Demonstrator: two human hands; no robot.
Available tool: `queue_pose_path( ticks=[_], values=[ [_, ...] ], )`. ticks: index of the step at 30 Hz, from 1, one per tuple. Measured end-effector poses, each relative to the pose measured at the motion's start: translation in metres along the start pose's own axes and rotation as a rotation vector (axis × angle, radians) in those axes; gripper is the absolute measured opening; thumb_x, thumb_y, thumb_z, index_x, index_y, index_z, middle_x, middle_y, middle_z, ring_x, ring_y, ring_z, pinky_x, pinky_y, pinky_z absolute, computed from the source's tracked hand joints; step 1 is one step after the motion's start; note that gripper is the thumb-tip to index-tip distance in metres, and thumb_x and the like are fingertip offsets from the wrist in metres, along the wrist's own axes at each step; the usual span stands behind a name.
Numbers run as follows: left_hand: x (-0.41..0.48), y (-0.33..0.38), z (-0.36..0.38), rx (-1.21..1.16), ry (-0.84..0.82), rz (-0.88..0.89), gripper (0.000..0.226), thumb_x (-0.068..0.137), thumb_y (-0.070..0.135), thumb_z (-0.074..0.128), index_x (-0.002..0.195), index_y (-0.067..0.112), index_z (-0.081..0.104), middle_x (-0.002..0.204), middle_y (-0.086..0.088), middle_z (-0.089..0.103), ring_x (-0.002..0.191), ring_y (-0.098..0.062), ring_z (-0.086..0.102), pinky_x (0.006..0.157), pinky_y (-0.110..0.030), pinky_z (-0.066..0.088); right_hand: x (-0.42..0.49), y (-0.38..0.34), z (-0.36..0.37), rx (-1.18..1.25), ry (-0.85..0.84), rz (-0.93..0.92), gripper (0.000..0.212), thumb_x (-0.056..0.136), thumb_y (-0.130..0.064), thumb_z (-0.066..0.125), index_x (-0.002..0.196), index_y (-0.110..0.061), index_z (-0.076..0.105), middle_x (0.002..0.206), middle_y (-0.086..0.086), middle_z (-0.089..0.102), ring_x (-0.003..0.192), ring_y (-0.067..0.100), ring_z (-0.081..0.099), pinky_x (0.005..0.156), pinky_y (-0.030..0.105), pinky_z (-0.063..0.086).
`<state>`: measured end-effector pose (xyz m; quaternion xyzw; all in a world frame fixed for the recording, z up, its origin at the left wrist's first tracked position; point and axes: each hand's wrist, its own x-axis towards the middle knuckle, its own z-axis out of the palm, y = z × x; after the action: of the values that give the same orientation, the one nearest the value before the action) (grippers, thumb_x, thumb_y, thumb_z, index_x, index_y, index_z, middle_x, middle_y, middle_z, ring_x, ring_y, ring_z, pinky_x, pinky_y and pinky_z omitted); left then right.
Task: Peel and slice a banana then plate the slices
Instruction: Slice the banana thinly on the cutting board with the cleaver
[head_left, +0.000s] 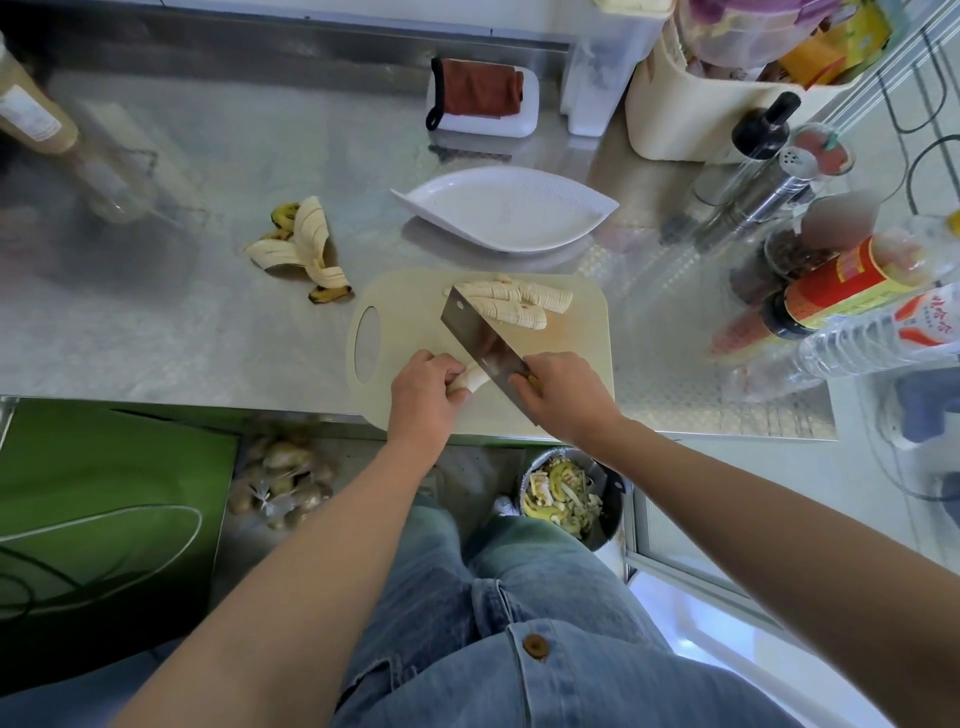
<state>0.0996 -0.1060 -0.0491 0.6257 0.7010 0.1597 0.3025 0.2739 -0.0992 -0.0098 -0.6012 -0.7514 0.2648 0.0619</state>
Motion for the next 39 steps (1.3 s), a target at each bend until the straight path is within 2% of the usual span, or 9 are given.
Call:
queue_pose_path(
  ticks=[6,11,17,22,26,31,35,39],
  values=[
    [0.0001,0.0003,-0.0001,-0.007,-0.006,-0.001,0.023,0.080,0.014,0.074,0.102,0.015,0.069,0.098,-0.004,0.058,0.082,-0.019,0.057,0.074,-0.026,0.044,-0.0041,0.0007,0.0054,-0.028,-0.058,0.042,0.031,0.094,-0.025,0.047,0.066,-0.013,0.045,0.062,0.006,0.049,0.059,0.028,0.049,0.054,0.031,0.033],
    [-0.0008,0.0008,-0.0001,-0.001,0.004,-0.016,0.024,0.080,0.014,0.074,0.103,0.013,0.068,0.099,-0.004,0.058,0.080,-0.015,0.053,0.072,-0.021,0.038,-0.0035,0.0010,0.0036,-0.027,-0.043,0.038,0.032,0.094,-0.025,0.047,0.065,-0.011,0.044,0.061,0.007,0.049,0.058,0.028,0.048,0.053,0.031,0.033],
    [-0.0021,0.0010,0.0008,0.018,0.017,-0.011,0.019,0.081,0.014,0.073,0.100,0.011,0.068,0.097,-0.005,0.059,0.082,-0.020,0.056,0.071,-0.022,0.038,-0.0017,-0.0030,-0.0020,0.016,0.017,0.013,0.033,0.092,-0.023,0.047,0.062,-0.011,0.044,0.059,0.008,0.052,0.055,0.028,0.048,0.054,0.036,0.039],
    [-0.0027,0.0011,0.0012,0.027,0.018,-0.013,0.016,0.082,0.013,0.072,0.098,0.012,0.069,0.096,-0.006,0.058,0.083,-0.022,0.057,0.071,-0.024,0.041,0.0009,-0.0029,-0.0001,0.001,0.009,0.011,0.031,0.092,-0.022,0.049,0.064,-0.010,0.044,0.061,0.006,0.049,0.057,0.028,0.045,0.054,0.032,0.032],
    [-0.0028,0.0020,0.0012,0.026,0.016,-0.024,0.013,0.082,0.013,0.071,0.095,0.012,0.068,0.095,-0.005,0.057,0.082,-0.021,0.056,0.070,-0.023,0.037,0.0019,-0.0013,0.0018,-0.011,-0.010,0.012,0.030,0.092,-0.024,0.048,0.067,-0.009,0.049,0.064,0.010,0.055,0.060,0.030,0.050,0.054,0.032,0.034],
    [-0.0023,0.0014,0.0020,0.016,0.020,-0.029,0.013,0.081,0.012,0.071,0.094,0.012,0.068,0.094,-0.004,0.056,0.080,-0.020,0.055,0.069,-0.022,0.036,0.0004,-0.0044,0.0003,-0.015,-0.004,-0.008,0.032,0.093,-0.023,0.047,0.064,-0.011,0.041,0.060,0.004,0.044,0.057,0.027,0.042,0.055,0.032,0.029],
    [-0.0022,0.0017,0.0022,0.017,0.016,-0.032,0.014,0.082,0.013,0.071,0.096,0.013,0.068,0.094,-0.003,0.056,0.079,-0.019,0.053,0.068,-0.021,0.035,-0.0010,-0.0041,0.0011,-0.023,-0.033,0.000,0.034,0.094,-0.024,0.046,0.062,-0.013,0.038,0.058,0.003,0.042,0.058,0.027,0.042,0.055,0.031,0.029],
    [-0.0024,0.0033,0.0011,0.029,0.018,-0.043,0.018,0.081,0.014,0.072,0.098,0.014,0.067,0.096,-0.004,0.057,0.082,-0.021,0.055,0.071,-0.024,0.039,-0.0011,-0.0042,0.0025,-0.062,-0.087,0.034,0.044,0.094,-0.024,0.046,0.055,-0.023,0.027,0.053,-0.002,0.035,0.057,0.027,0.043,0.054,0.029,0.028]
  ],
)
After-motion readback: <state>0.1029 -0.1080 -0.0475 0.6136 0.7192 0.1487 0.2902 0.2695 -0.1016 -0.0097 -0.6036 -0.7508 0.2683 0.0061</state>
